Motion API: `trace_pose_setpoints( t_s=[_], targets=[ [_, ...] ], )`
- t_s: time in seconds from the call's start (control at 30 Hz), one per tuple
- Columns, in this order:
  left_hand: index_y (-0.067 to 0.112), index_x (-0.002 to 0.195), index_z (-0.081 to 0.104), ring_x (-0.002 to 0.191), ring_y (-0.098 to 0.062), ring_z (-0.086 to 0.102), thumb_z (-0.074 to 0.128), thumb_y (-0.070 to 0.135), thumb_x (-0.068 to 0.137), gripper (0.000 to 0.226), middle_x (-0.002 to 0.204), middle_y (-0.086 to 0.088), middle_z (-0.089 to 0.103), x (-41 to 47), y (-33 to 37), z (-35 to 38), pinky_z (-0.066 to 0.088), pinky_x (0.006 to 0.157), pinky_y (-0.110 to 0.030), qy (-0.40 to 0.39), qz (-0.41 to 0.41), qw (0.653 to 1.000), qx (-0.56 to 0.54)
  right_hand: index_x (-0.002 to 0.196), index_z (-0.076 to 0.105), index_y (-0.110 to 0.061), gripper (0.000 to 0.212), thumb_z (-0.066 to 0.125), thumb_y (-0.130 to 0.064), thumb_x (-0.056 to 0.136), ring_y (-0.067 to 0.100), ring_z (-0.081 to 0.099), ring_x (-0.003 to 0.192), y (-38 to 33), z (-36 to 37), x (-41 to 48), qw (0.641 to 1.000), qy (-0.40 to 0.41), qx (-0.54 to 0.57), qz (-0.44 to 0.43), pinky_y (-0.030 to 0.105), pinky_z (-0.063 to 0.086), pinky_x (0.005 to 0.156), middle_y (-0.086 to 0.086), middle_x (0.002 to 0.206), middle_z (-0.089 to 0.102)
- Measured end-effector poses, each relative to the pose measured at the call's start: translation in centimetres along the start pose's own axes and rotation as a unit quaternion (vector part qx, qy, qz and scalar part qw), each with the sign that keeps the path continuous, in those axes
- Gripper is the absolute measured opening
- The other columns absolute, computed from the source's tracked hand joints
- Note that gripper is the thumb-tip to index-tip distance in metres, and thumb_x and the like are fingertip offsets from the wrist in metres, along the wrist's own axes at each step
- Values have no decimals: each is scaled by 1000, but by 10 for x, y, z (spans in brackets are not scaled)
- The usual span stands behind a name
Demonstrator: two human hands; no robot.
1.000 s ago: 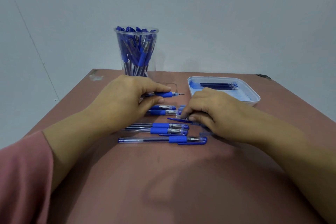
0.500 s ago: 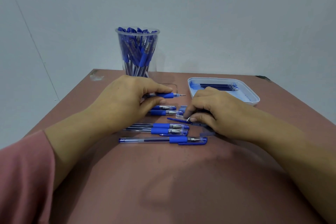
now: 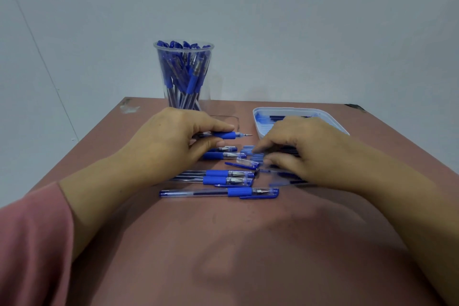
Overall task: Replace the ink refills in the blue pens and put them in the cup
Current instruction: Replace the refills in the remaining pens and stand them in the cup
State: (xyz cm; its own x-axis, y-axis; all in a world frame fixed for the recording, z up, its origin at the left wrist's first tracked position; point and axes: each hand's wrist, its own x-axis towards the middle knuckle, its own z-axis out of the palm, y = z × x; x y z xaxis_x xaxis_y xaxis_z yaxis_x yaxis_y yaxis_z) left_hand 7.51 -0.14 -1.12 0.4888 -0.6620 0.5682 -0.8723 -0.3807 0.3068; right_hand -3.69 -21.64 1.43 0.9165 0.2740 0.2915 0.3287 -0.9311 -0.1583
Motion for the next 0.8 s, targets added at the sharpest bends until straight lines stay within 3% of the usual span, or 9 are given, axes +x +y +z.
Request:
trace_pose_setpoints(
  t_s=[0.1,0.2,0.33,0.4,0.5,0.6,0.8],
  targets=[
    [39,114,68,83,13,57,70,28,85,32,84,36,56,-1,2,0,52,74,-18,-5,3,1000,-7,101,71,-29,20,67,-31,82,2,58,84,9,1,-4,990,134,44,-22,10,42,77,-27,84,59],
    [36,114,69,85,5,62,71,27,85,31,87,31,61,-1,6,0,52,73,-21,-9,14,1000,-18,102,68,-32,22,69,-36,80,4,59,85,7,8,-1,981,181,73,-19,9,43,78,-23,86,62],
    [35,114,69,83,13,59,70,27,84,30,84,33,61,-1,11,0,43,71,-5,-7,25,999,-39,100,66,-37,22,74,-29,82,4,62,88,2,17,6,975,175,135,0,15,48,79,-17,88,68],
    [33,113,70,82,18,57,70,27,84,30,82,36,59,-1,11,0,38,71,-1,-6,25,999,-46,99,70,-31,17,72,-25,84,1,63,86,3,19,7,975,165,147,5,12,47,78,-17,86,68],
    [32,113,70,85,23,54,71,25,84,30,82,41,56,-1,9,-1,37,74,1,-1,20,999,-38,90,71,-28,11,72,-19,84,-2,62,82,9,15,4,977,158,143,28,7,43,75,-20,78,67],
    [33,114,70,87,23,53,70,26,84,30,85,41,56,0,8,-1,36,75,2,-3,21,999,-34,89,68,-32,18,73,-17,82,1,63,85,14,10,-1,973,152,171,43,13,48,79,-20,82,68],
    [33,114,70,84,23,53,60,41,83,33,85,42,55,0,12,-2,36,72,1,-9,33,999,-36,93,68,-39,22,71,-19,86,-4,64,89,8,13,3,970,131,202,39,12,47,83,-20,89,71]
  ],
)
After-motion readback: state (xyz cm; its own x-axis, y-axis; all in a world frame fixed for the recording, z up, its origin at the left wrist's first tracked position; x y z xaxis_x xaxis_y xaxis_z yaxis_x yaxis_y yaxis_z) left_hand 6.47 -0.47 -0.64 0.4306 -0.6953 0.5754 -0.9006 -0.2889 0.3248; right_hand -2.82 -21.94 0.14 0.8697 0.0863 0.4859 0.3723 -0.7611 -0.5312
